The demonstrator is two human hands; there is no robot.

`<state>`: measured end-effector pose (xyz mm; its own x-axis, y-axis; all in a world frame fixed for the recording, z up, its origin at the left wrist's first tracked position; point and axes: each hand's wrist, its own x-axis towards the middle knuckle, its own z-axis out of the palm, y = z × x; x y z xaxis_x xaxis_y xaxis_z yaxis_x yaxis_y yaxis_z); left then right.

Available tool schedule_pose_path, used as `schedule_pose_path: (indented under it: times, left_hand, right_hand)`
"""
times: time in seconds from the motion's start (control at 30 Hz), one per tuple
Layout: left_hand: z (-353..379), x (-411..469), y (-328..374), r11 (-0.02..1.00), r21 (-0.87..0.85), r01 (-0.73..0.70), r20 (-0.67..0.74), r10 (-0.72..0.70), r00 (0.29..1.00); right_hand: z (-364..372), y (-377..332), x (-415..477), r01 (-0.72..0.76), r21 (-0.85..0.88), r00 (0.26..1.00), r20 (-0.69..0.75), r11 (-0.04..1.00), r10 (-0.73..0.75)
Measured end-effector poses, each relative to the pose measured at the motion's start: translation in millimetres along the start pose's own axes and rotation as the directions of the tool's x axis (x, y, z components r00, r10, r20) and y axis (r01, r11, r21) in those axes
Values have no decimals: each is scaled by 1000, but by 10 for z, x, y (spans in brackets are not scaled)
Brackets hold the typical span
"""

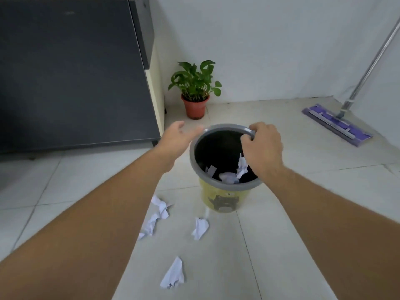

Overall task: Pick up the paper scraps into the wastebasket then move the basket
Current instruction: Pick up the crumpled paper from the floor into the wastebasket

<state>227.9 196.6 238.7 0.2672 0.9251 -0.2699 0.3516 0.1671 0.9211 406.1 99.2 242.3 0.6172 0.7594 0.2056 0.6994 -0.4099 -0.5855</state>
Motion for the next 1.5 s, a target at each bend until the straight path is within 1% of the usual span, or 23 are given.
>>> schedule_pose_path:
  times: [0.07, 0.13, 0.2, 0.27, 0.33, 0.37, 0.43, 0.5, 0.63, 0.73, 0.8, 0.87, 0.93, 1.0, 1.07, 1.1, 1.17, 1.23, 1.3, 1.37, 1.43, 1.47, 1.5]
  left_hand:
    - [-436, -69, -365, 995, 76, 61, -60, -56, 997]
    - [-879, -197, -860, 969, 172, 179, -119, -160, 980]
    - [-1258, -355, -1400, 919, 255, 301, -189, -258, 948]
    - [-1507, -500, -1888, 842, 383, 379, -240, -305, 922]
    - [-1625, -598, -2304, 731, 554, 398, -248, -311, 917]
    - [-1638, -623, -2489, 668, 644, 373, -217, -308, 926]
    - [-1604, -620, -2802, 528, 809, 258, -107, -299, 948]
    - [-1526, -553, -3031, 438, 888, 138, -4, -293, 956]
    - [-1358, -326, -3227, 301, 954, -8, 97, -283, 954]
    - [-1314, -166, -3333, 178, 980, -92, 145, -314, 938]
    - [-1341, -121, -3400, 113, 987, -117, 150, -352, 924]
    - [-1380, -157, -3457, 73, 990, -121, 140, -393, 909]
    - [-1411, -269, -3526, 36, 993, -113, 118, -412, 904]
    - [-1411, -426, -3602, 40, 994, -103, 110, -377, 920]
    - [-1387, -554, -3668, 114, 989, -97, 130, -330, 935]
    - [-1358, -598, -3689, 170, 982, -85, 136, -313, 940]
    - [-1270, -685, -3711, 320, 946, -43, 145, -301, 943]
    - [-1116, -798, -3726, 462, 886, -24, 180, -297, 938]
    - [-887, -946, -3742, 541, 841, -22, 206, -283, 937]
    - [-631, -1100, -3767, 561, 828, -17, 204, -272, 940]
    - [-399, -1225, -3802, 574, 818, -36, 224, -260, 939]
    - [-305, -1262, -3810, 614, 788, -38, 245, -257, 935]
    - [-235, -1278, -3800, 683, 730, -11, 262, -266, 928]
  right_hand:
    - [230, -173, -232, 107, 125, 994, 24, 986, -111]
    - [531, -328, -508, 172, 245, 974, 103, 954, -202]
    - [880, -405, -771, 208, 311, 943, 189, 927, -275]
    - [1228, -337, -993, 209, 306, 914, 276, 929, -297]
    - [1528, -140, -1161, 172, 221, 887, 390, 960, -249]
    - [1655, -10, -1225, 148, 160, 869, 450, 976, -206]
    - [1859, 246, -1337, 104, 29, 824, 557, 994, -103]
    - [2011, 457, -1441, 70, -83, 773, 634, 994, -1]
    - [2273, 692, -1585, 62, -184, 703, 705, 981, 88]
    - [2433, 771, -1660, 55, -232, 659, 739, 971, 140]
    - [2511, 800, -1707, 69, -247, 631, 761, 967, 149]
    - [2560, 804, -1777, 89, -248, 605, 783, 965, 145]
    - [2598, 776, -1908, 123, -239, 599, 791, 963, 120]
    - [2619, 723, -2111, 180, -239, 602, 794, 954, 86]
    - [2639, 668, -2345, 247, -250, 605, 794, 936, 53]
    - [2646, 646, -2456, 277, -250, 600, 799, 928, 36]
    - [2652, 615, -2665, 328, -239, 586, 810, 914, 2]
    - [2645, 599, -2828, 341, -230, 597, 802, 912, -21]
    - [2623, 581, -2922, 308, -225, 597, 802, 925, -4]
    - [2600, 570, -2940, 255, -226, 561, 826, 940, 47]
    - [2583, 543, -2913, 120, -193, 522, 847, 974, 103]
    - [2574, 527, -2888, 60, -165, 524, 845, 984, 110]
    - [2567, 508, -2858, 33, -152, 536, 837, 988, 110]
